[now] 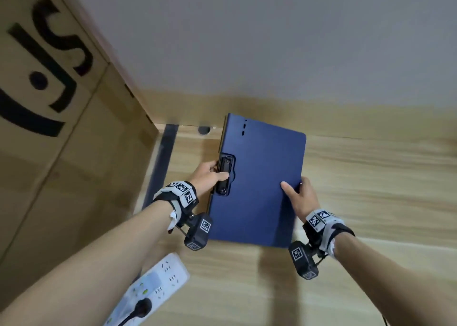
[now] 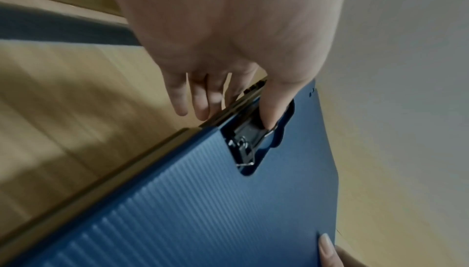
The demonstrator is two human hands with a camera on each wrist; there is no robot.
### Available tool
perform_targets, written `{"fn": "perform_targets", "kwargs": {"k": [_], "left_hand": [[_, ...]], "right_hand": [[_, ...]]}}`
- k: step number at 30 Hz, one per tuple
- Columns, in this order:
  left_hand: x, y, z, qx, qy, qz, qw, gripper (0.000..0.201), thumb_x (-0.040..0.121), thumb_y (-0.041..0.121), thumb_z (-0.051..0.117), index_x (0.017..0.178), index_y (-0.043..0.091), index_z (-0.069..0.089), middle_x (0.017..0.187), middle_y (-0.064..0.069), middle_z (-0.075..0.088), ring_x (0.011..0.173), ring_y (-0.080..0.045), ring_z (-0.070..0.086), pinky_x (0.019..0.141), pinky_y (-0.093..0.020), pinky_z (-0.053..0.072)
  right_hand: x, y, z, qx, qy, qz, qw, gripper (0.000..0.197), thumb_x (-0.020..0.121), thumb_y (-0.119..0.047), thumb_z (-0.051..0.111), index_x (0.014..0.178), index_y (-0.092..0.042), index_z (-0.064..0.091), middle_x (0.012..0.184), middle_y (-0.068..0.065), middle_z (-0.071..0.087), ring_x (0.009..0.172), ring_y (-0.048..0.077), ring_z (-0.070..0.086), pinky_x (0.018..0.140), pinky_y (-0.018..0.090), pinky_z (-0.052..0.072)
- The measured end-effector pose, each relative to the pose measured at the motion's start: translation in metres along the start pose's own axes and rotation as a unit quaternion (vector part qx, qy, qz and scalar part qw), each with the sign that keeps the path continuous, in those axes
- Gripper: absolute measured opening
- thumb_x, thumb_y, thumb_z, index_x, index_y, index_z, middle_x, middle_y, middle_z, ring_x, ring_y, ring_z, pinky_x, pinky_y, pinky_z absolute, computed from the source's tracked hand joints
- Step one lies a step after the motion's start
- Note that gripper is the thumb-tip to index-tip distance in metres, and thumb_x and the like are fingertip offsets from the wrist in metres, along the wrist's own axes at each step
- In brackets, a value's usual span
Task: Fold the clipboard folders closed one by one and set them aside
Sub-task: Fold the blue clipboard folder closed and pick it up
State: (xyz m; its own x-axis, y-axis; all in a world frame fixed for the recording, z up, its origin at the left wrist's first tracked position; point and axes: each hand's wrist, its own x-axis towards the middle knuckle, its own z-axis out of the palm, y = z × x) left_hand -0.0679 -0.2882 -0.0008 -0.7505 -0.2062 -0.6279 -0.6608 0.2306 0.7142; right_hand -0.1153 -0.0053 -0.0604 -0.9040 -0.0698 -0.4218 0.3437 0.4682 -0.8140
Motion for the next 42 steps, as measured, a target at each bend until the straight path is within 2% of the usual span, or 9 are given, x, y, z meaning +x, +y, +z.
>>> {"fn": "perform_targets", "kwargs": {"k": [10, 14, 19, 26, 30, 34, 39, 40, 42], "left_hand": [[0.017, -0.050, -0.077, -0.024, 0.123, -0.059, 0.990, 0.056, 0.096, 0.020, 0.061, 0.145, 0.001, 0.040, 0.146, -0.002, 0.046, 0.133, -0.018, 0.044, 0.108, -0.028, 0.033], [0.032, -0.059, -0.092, -0.046, 0.150, -0.072, 0.985, 0.061, 0.094, 0.021, 0.064, 0.146, 0.001, 0.040, 0.152, -0.011, 0.042, 0.141, -0.025, 0.039, 0.115, -0.032, 0.027], [0.048, -0.060, -0.101, -0.089, 0.168, -0.100, 0.977, 0.042, 0.093, 0.015, 0.063, 0.133, 0.002, 0.057, 0.132, -0.005, 0.060, 0.118, -0.024, 0.056, 0.100, -0.032, 0.042], [0.059, -0.066, -0.110, -0.096, 0.174, -0.109, 0.974, 0.046, 0.088, 0.022, 0.069, 0.129, 0.003, 0.061, 0.126, -0.011, 0.066, 0.117, -0.029, 0.061, 0.106, -0.043, 0.045], [0.057, -0.066, -0.107, -0.066, 0.201, -0.105, 0.972, 0.008, 0.088, 0.021, 0.068, 0.086, 0.015, 0.073, 0.090, -0.004, 0.069, 0.094, -0.024, 0.064, 0.091, -0.031, 0.049], [0.050, -0.061, -0.102, -0.042, 0.223, -0.094, 0.969, 0.031, 0.088, 0.023, 0.067, 0.059, 0.025, 0.055, 0.064, 0.006, 0.052, 0.066, -0.014, 0.050, 0.077, -0.025, 0.040], [0.046, -0.056, -0.097, -0.027, 0.231, -0.101, 0.967, 0.015, 0.082, 0.022, 0.058, 0.067, 0.021, 0.055, 0.074, 0.002, 0.052, 0.086, -0.024, 0.050, 0.080, -0.031, 0.038], [0.040, -0.050, -0.094, -0.018, 0.230, -0.098, 0.968, 0.008, 0.085, 0.019, 0.057, 0.079, 0.016, 0.062, 0.082, 0.001, 0.056, 0.094, -0.028, 0.053, 0.085, -0.032, 0.040], [0.033, -0.043, -0.086, 0.009, 0.241, -0.091, 0.966, 0.041, 0.087, 0.020, 0.058, 0.126, 0.007, 0.059, 0.123, -0.009, 0.061, 0.119, -0.034, 0.054, 0.102, -0.041, 0.044]], "right_hand": [[0.024, -0.052, 0.104, -0.114, -0.076, 0.002, 0.991, 0.057, 0.080, -0.024, 0.075, 0.129, -0.009, 0.048, 0.121, 0.007, 0.063, 0.110, 0.026, 0.060, 0.091, 0.032, 0.046], [0.034, -0.065, 0.122, -0.171, -0.081, 0.022, 0.982, 0.055, 0.080, -0.029, 0.075, 0.124, -0.009, 0.048, 0.123, 0.010, 0.062, 0.113, 0.030, 0.059, 0.093, 0.034, 0.046], [0.046, -0.081, 0.130, -0.223, -0.091, 0.037, 0.970, 0.057, 0.078, -0.035, 0.077, 0.120, -0.008, 0.050, 0.122, 0.010, 0.063, 0.110, 0.030, 0.060, 0.090, 0.034, 0.047], [0.055, -0.098, 0.139, -0.297, -0.117, 0.075, 0.945, 0.071, 0.076, -0.044, 0.075, 0.127, -0.005, 0.045, 0.131, 0.013, 0.054, 0.118, 0.032, 0.055, 0.097, 0.038, 0.046], [0.053, -0.101, 0.140, -0.328, -0.114, 0.073, 0.935, 0.077, 0.074, -0.049, 0.074, 0.130, -0.005, 0.044, 0.132, 0.014, 0.049, 0.120, 0.034, 0.053, 0.100, 0.039, 0.046], [0.045, -0.102, 0.138, -0.338, -0.096, 0.046, 0.935, 0.068, 0.079, -0.039, 0.071, 0.129, -0.004, 0.043, 0.133, 0.015, 0.047, 0.120, 0.035, 0.052, 0.098, 0.037, 0.044], [0.030, -0.095, 0.128, -0.305, -0.099, 0.027, 0.947, 0.058, 0.081, -0.032, 0.066, 0.129, -0.007, 0.044, 0.129, 0.013, 0.050, 0.115, 0.034, 0.055, 0.095, 0.037, 0.046], [0.026, -0.096, 0.124, -0.295, -0.100, 0.028, 0.950, 0.057, 0.082, -0.031, 0.065, 0.130, -0.007, 0.044, 0.130, 0.012, 0.051, 0.116, 0.033, 0.055, 0.095, 0.037, 0.046], [0.019, -0.092, 0.113, -0.278, -0.098, 0.029, 0.955, 0.058, 0.084, -0.030, 0.064, 0.133, -0.007, 0.043, 0.132, 0.012, 0.052, 0.118, 0.031, 0.055, 0.098, 0.035, 0.045]]}}
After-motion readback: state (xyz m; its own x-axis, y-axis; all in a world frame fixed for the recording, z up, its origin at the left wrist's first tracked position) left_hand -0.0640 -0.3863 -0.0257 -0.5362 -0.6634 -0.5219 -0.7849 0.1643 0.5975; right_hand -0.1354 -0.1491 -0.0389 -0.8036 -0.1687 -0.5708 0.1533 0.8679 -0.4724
